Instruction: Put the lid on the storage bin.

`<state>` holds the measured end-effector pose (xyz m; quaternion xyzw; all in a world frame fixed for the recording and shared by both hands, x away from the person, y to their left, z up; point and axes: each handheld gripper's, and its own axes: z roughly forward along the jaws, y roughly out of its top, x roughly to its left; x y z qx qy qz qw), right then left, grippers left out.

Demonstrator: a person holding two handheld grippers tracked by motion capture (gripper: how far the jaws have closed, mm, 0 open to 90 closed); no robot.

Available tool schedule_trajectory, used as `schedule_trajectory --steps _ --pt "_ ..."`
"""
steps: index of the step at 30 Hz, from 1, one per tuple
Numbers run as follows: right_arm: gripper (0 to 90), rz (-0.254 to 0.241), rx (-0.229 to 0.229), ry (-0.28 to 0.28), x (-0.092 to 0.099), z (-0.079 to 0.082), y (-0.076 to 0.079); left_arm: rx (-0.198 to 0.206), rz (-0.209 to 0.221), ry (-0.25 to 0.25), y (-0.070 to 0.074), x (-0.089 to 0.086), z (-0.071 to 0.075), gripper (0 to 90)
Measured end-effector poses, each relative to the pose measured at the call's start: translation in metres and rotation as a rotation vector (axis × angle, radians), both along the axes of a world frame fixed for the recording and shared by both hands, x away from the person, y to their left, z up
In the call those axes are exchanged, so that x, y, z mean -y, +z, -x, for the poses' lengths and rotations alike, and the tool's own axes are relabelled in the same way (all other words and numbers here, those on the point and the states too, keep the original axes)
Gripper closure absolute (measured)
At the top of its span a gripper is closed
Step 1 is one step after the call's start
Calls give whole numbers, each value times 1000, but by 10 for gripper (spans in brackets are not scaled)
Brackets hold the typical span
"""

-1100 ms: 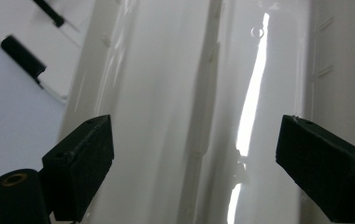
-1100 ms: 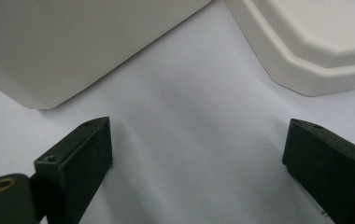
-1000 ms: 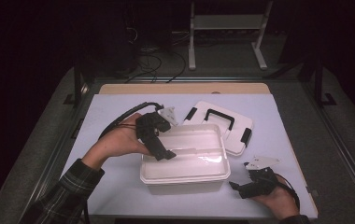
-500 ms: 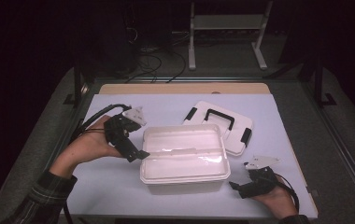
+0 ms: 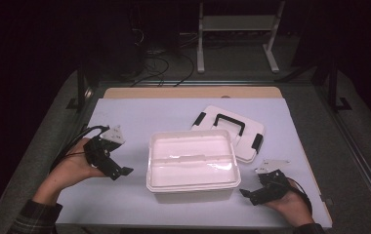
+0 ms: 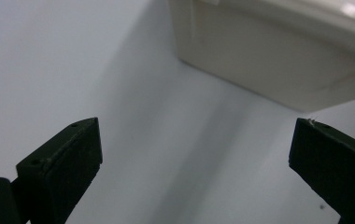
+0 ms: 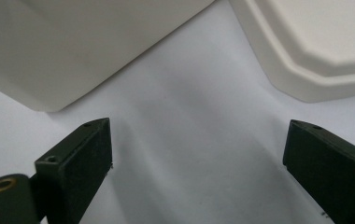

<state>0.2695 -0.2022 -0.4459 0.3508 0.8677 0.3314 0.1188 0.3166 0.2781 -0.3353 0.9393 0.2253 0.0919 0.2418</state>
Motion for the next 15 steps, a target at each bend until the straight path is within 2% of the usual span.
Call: schedule_trajectory --steps 6,11,15 --pt "82 -11 5 -2 3 -8 7 23 -1 34 -26 -13 6 19" --pt "83 -21 -6 -12 7 -14 16 12 18 52 -46 -20 8 18" --pt "83 -22 10 -14 10 -21 25 14 25 61 -63 -23 11 18"
